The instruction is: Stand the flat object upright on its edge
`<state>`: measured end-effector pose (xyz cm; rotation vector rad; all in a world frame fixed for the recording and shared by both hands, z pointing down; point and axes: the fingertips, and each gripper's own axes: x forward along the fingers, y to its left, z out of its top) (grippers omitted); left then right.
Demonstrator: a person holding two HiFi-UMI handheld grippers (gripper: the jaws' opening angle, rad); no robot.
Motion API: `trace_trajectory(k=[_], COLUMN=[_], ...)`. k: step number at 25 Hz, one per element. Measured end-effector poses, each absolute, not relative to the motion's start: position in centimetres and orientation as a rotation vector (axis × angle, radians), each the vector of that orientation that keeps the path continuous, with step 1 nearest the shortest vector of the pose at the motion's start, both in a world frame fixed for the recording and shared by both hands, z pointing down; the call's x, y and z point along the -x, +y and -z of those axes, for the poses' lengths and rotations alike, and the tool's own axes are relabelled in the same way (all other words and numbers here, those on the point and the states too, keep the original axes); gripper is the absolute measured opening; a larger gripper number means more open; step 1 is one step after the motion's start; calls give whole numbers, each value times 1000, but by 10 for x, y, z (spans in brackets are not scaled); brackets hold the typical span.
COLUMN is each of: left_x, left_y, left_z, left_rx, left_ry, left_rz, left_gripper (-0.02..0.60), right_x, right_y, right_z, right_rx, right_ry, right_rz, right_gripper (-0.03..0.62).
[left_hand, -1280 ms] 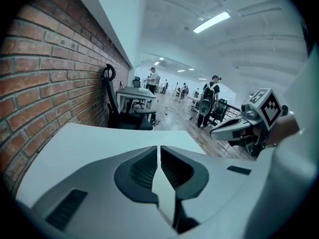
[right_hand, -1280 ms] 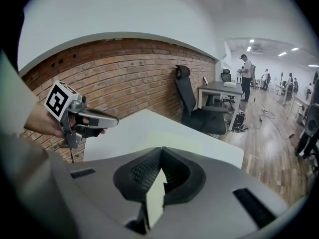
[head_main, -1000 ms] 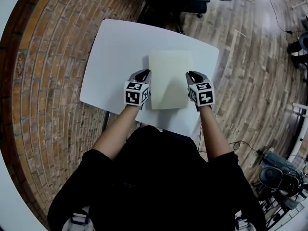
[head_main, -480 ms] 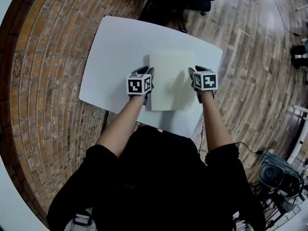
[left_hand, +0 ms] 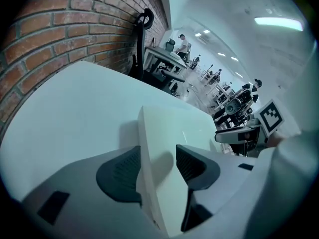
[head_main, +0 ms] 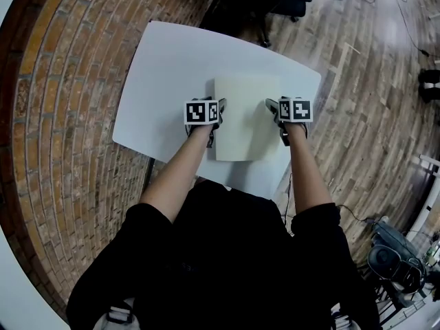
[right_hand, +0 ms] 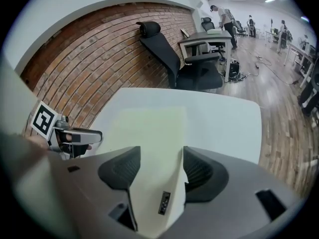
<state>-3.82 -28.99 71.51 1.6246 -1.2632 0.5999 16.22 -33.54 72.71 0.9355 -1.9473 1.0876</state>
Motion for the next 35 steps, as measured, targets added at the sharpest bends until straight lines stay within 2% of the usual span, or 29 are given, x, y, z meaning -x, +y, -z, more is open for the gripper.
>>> trace_trajectory(k=[3, 15, 35], left_x=[35, 33, 38], left_y=[-291, -291, -279], left_z=[-722, -733, -715], left_rx=[-1594, -1563, -1601], left_ry=[-1231, -1253, -1238], left_rz=[-613, -726, -706], left_gripper=[222, 213, 201], right_x=[-160, -157, -149], right_y=[-341, -340, -322], right_z=[-730, -747, -722], right_rx=[-932, -916, -1012], right_ry=[-1942, -1865, -1901], right_rz=[-1128, -1118, -1083], right_gripper=[288, 284, 262])
